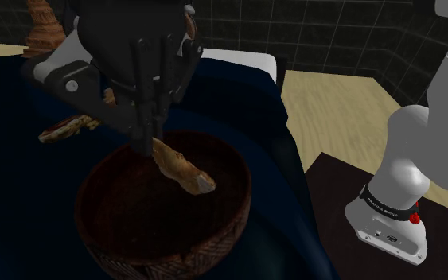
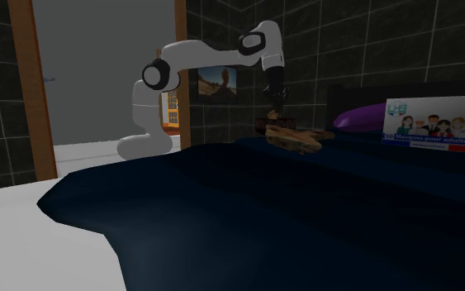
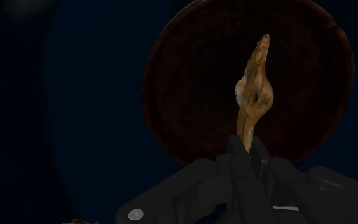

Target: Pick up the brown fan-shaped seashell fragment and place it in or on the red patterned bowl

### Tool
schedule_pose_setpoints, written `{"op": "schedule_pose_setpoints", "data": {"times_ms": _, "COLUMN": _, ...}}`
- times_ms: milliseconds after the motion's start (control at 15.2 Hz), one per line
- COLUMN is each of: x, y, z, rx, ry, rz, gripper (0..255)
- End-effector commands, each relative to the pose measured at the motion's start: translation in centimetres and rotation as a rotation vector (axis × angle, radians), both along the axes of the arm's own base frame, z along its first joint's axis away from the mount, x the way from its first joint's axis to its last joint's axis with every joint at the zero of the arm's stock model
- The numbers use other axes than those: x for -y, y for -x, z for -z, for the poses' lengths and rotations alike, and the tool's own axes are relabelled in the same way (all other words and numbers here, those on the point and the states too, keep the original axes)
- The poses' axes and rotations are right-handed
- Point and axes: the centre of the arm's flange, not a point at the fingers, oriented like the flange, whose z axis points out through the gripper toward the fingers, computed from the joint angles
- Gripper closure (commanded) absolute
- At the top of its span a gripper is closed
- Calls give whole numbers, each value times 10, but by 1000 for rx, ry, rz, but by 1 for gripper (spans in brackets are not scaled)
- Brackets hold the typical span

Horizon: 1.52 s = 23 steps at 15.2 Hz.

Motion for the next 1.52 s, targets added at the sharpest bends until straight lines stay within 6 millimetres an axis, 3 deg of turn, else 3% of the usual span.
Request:
{"op": "schedule_pose_setpoints", "data": {"times_ms": 0, "x": -1, "y": 1, "z": 11, "rx": 0, "ry": 0, "rz": 0, "gripper": 255}}
{"op": "schedule_pose_setpoints", "data": {"times_ms": 198, "x": -1, "y": 1, "z": 26, "rx": 0, "ry": 0, "rz": 0, "gripper": 255}}
{"op": "schedule_pose_setpoints", "data": {"times_ms": 726, "x": -1, "y": 1, "z": 26, "rx": 0, "ry": 0, "rz": 0, "gripper": 255}}
{"op": "schedule_pose_setpoints", "data": {"times_ms": 792, "x": -1, "y": 1, "z": 26, "rx": 0, "ry": 0, "rz": 0, "gripper": 0}}
{"op": "schedule_pose_setpoints", "data": {"times_ms": 1122, "x": -1, "y": 1, "z": 26, "rx": 0, "ry": 0, "rz": 0, "gripper": 0}}
{"op": "schedule_pose_setpoints", "data": {"times_ms": 1386, "x": 4, "y": 9, "z": -24, "rx": 0, "ry": 0, "rz": 0, "gripper": 0}}
{"op": "schedule_pose_setpoints", "data": {"times_ms": 1452, "x": 4, "y": 9, "z": -24, "rx": 0, "ry": 0, "rz": 0, "gripper": 0}}
